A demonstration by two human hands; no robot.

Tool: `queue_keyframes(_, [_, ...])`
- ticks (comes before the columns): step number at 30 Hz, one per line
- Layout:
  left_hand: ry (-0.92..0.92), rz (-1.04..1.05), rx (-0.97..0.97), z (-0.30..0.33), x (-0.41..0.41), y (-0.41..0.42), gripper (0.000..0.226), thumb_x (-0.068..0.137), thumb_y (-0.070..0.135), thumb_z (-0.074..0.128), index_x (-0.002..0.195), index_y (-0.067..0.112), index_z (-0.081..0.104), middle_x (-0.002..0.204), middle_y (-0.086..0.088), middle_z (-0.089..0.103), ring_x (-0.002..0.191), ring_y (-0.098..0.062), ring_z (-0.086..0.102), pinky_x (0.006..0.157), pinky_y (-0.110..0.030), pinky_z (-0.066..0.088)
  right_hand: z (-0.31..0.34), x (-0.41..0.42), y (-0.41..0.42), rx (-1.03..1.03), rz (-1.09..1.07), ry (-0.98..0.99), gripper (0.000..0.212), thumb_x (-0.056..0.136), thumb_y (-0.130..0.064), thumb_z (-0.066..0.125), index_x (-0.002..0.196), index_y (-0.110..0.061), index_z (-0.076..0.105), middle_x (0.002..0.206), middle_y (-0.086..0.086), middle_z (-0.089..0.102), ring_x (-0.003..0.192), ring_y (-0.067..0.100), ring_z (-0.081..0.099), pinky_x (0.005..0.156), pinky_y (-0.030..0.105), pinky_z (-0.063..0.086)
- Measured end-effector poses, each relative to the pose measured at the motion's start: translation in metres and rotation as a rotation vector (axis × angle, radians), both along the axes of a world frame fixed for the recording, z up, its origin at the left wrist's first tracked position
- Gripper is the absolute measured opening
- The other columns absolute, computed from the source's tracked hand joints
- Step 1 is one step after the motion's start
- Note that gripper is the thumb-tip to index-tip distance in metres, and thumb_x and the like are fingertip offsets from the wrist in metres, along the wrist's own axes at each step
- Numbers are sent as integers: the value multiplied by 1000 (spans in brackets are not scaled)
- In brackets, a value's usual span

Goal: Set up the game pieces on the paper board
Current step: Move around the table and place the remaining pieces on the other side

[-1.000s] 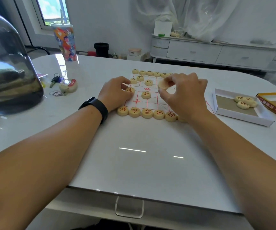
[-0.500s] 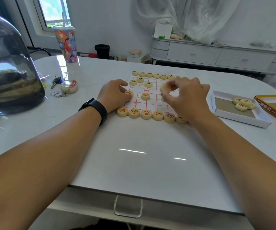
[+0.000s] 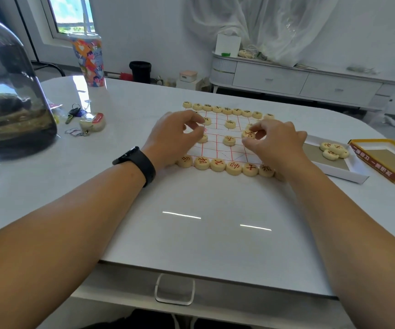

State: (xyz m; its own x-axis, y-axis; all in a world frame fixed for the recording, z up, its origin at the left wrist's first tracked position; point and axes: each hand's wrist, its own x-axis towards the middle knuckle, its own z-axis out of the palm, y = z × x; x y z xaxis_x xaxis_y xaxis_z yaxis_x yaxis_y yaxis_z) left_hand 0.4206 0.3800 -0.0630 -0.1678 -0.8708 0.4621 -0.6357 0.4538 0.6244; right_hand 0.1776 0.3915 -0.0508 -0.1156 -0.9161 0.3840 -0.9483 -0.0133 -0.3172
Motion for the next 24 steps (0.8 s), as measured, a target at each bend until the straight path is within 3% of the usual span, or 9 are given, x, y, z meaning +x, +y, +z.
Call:
queue_keyframes(4, [-128,-125,-92,-2,-9,10,20,98,37,59,116,33,69,97,23,64,100,-10,53,97,-39,40,1,-11,0,76,-82,30,35,88,-51,62,119,-34,66,113,-7,66,118,25,45,87,42,25])
queue_keyframes(8, [-115,-153,-44,-3,-4,7,21,98,35,60,117,33,68,96,23,64,94,-2,53,101,-43,44,0,-14,-4,131,-114,64,36,91,-54,59,122,-36,66,119,-4,66,122,26,43,95,46,28])
queue_keyframes(13, [-100,-175,-16,-2,-4,8,23,98,32,61,119,30,68,100,16,66,95,-6,56,94,-34,47,6,-14,-6,77,-140,127,36,92,-54,58,119,-32,68,116,-2,66,121,29,44,95,48,28])
queue_keyframes(17, [-119,-173,-17,-4,-4,7,22,98,32,61,118,30,69,96,21,63,95,-4,56,91,-31,46,15,-38,-6,8,-262,72,38,92,-49,59,122,-29,68,118,3,65,120,32,45,94,48,28])
queue_keyframes(24, [-142,-175,-4,-3,-4,9,21,98,31,60,117,32,69,96,21,63,96,-9,57,95,-35,47,6,-25,-4,193,-156,110,40,90,-60,62,120,-35,68,123,-1,63,125,29,42,98,48,28])
